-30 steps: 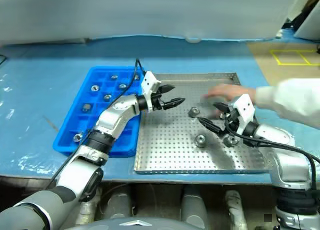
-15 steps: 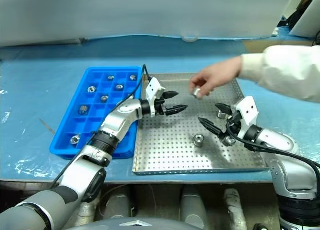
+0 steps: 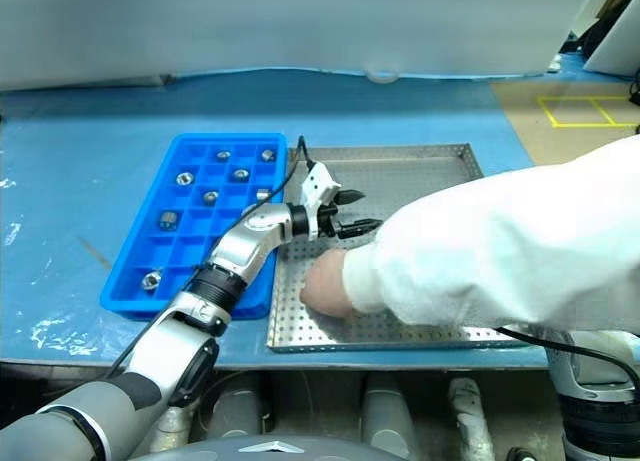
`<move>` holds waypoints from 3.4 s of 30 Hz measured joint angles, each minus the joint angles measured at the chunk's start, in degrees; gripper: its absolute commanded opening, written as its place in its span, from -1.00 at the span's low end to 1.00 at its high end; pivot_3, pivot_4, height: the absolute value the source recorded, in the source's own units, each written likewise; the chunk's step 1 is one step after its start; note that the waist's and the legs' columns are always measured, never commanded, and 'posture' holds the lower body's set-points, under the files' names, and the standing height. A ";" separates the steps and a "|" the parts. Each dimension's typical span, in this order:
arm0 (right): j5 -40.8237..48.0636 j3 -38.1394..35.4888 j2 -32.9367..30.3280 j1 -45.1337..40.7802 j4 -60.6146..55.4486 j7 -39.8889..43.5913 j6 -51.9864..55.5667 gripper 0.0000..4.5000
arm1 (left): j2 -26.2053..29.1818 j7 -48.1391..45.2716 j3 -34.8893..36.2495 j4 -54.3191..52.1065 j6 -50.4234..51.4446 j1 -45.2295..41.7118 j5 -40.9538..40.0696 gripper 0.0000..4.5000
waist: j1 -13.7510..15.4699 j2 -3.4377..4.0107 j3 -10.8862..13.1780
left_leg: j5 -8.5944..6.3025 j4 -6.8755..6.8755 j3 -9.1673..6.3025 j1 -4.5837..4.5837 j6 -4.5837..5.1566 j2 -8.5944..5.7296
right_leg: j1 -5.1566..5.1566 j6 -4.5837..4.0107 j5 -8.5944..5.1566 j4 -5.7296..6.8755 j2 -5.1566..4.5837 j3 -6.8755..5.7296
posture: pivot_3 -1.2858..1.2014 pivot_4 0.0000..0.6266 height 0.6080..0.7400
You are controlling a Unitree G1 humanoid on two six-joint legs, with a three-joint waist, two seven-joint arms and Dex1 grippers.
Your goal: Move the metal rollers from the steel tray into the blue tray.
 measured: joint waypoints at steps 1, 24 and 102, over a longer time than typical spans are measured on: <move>0.00 0.00 0.00 0.16 0.00 -0.02 0.00 1.00 | 0.00 -0.02 0.00 0.01 -0.01 0.00 0.15 0.76 | -0.01 0.00 0.00 | 0.00 0.00 0.00 -0.01 0.00 -0.01 | 0.00 0.00 0.00 0.00 0.00 0.00 | -0.29 -0.52 1.00; 0.02 4.57 -1.97 -2.99 1.91 4.33 0.03 1.00 | 18.03 -20.47 -2.17 -25.77 10.86 10.94 -8.40 0.76 | 0.98 0.06 -0.02 | 0.01 -0.09 0.01 0.08 -0.02 0.00 | 0.07 -0.01 0.00 0.01 -0.03 -0.03 | -0.18 -0.52 1.00; -9.61 27.20 17.09 -40.43 40.82 31.18 -23.92 1.00 | 6.11 44.11 19.94 -63.46 28.24 42.82 2.33 -0.17 | 8.42 0.06 -0.03 | 0.11 -0.12 -0.24 -0.18 -0.18 0.13 | -0.03 -0.06 0.02 0.10 0.02 -0.40 | 0.23 -0.52 1.00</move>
